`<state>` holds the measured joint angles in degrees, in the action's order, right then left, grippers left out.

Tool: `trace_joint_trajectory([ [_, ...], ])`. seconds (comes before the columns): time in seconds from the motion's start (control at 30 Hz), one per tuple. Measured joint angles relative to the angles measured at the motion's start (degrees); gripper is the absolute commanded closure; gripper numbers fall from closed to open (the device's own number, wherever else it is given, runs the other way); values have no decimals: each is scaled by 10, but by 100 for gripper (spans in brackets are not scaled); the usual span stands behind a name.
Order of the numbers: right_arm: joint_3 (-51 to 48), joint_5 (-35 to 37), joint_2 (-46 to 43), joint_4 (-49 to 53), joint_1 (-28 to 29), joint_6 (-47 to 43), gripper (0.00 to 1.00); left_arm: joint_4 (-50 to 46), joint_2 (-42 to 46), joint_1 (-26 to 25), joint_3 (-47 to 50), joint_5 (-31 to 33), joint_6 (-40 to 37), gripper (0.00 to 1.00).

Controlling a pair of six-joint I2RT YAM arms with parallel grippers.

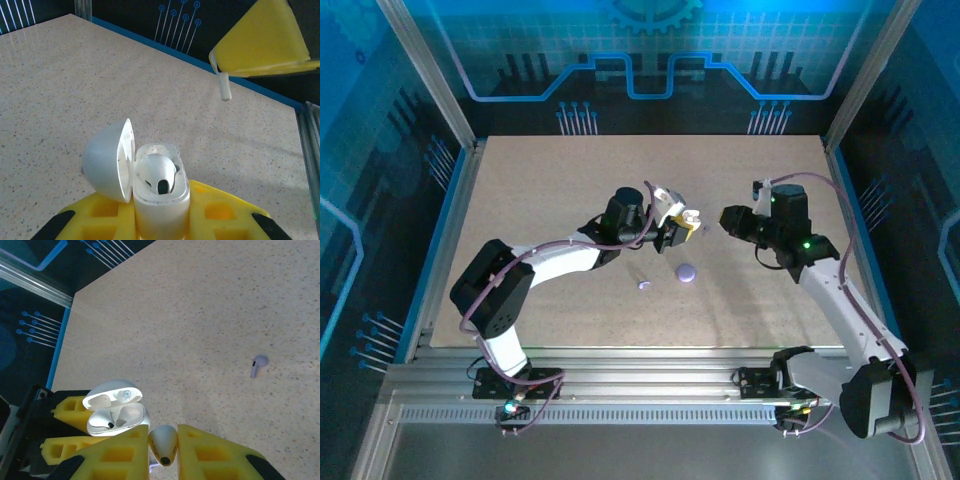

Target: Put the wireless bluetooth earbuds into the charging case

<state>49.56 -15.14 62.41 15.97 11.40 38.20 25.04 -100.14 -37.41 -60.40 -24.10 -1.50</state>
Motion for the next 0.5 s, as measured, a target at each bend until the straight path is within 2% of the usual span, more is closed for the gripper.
trace_joint_trajectory([
  [0.5,-19,36,3,-101,49,41,81,41,0,-2,0,-4,31,81],
])
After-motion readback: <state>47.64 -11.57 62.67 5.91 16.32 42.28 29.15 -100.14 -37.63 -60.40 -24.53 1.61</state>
